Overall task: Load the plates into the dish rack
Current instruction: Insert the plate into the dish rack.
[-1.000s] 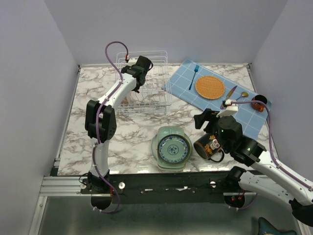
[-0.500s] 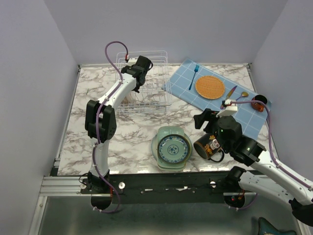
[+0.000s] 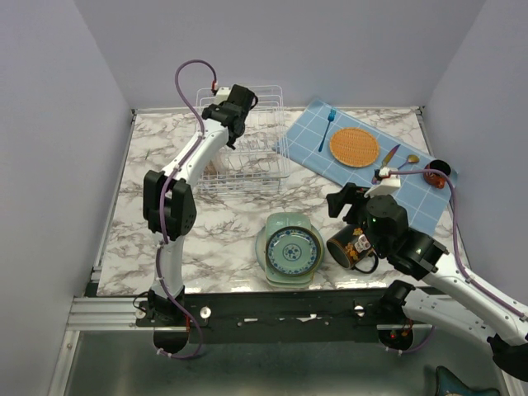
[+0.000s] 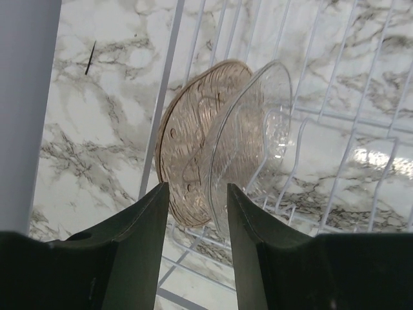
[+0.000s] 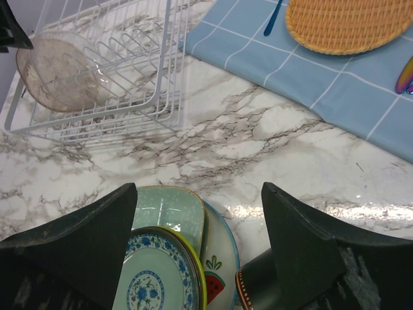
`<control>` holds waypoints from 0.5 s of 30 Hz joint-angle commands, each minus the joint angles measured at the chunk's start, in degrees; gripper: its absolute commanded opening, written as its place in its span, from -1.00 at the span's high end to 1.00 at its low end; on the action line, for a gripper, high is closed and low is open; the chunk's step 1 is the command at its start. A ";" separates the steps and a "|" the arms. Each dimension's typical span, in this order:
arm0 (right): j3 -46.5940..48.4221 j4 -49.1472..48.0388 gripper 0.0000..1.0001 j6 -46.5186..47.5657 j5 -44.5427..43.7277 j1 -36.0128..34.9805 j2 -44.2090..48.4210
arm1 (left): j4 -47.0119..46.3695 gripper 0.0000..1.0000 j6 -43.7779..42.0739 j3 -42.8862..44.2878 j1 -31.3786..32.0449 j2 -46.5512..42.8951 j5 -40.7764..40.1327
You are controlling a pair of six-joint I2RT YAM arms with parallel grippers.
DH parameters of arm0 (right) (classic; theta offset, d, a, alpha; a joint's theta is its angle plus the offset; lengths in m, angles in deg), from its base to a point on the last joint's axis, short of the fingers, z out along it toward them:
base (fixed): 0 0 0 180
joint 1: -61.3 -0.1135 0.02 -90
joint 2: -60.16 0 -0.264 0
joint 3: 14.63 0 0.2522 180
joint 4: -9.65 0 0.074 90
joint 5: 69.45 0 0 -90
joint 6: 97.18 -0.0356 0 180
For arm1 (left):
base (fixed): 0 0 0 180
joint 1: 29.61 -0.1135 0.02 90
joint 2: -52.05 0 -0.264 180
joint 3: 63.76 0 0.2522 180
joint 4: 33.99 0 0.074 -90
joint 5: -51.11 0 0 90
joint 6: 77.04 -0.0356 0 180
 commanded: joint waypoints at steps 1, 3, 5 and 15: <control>-0.96 1.18 -0.72 -1.08 -0.62 -0.13 0.23 | -0.25 -0.02 -2.14 5.42 0.35 -1.47 0.11; -0.79 1.36 -0.73 -1.00 -1.06 -0.21 0.32 | -0.34 -0.03 -2.58 6.74 0.35 -1.38 0.81; -0.52 1.45 -0.73 -0.74 -1.76 -0.13 -0.12 | -1.39 -0.02 -3.28 7.01 0.35 -1.64 3.09; 15.29 3.39 -0.79 9.63 -4.05 -0.13 -21.11 | -21.08 -0.13 -8.21 -12.92 0.35 -17.89 23.66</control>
